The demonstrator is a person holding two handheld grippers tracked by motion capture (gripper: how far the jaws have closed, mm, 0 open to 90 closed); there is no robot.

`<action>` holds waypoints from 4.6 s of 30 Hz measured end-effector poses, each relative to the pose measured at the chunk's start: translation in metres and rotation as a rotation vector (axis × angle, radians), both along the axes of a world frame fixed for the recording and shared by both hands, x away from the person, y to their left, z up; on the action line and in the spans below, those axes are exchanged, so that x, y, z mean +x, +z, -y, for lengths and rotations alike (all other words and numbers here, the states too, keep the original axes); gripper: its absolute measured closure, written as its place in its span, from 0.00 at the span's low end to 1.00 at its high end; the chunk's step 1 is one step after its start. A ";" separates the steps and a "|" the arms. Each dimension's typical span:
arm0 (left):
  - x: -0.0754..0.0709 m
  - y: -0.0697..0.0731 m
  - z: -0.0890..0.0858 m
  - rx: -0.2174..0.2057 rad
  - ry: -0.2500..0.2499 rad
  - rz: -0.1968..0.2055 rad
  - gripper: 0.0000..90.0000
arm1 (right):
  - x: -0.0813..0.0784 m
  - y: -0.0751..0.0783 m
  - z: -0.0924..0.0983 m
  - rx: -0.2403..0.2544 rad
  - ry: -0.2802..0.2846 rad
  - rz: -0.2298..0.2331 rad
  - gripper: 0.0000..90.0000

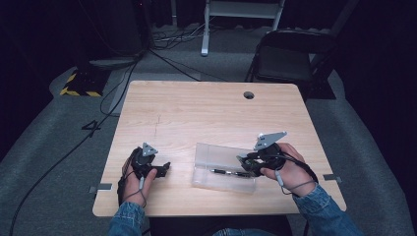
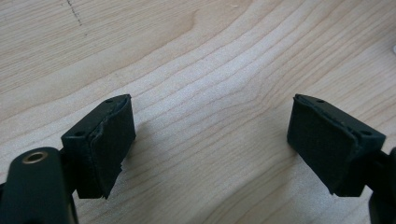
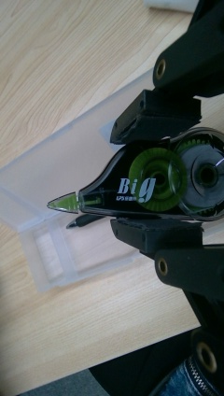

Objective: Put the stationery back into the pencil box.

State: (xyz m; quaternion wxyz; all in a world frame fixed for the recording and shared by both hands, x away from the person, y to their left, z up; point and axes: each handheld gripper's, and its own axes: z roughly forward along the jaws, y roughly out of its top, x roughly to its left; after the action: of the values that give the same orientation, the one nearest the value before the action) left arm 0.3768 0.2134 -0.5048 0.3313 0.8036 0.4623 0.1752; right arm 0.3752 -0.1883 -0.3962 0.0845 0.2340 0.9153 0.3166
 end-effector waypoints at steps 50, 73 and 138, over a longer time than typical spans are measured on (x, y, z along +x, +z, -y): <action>0.000 0.000 0.000 0.001 0.000 0.000 0.17 | 0.005 -0.052 -0.029 -0.142 0.191 -0.110 0.59; 0.000 0.000 0.000 0.001 0.000 0.000 0.17 | 0.005 -0.059 -0.030 -0.160 0.202 -0.148 0.59; 0.003 0.000 0.000 0.004 0.032 -0.012 0.11 | 0.026 0.002 0.056 0.122 -0.170 0.086 0.50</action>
State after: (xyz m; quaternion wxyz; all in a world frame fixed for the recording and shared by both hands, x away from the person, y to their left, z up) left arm 0.3797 0.2130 -0.5051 0.3239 0.7978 0.4769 0.1766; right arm 0.4010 -0.2440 -0.3939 0.1356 0.3017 0.8667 0.3734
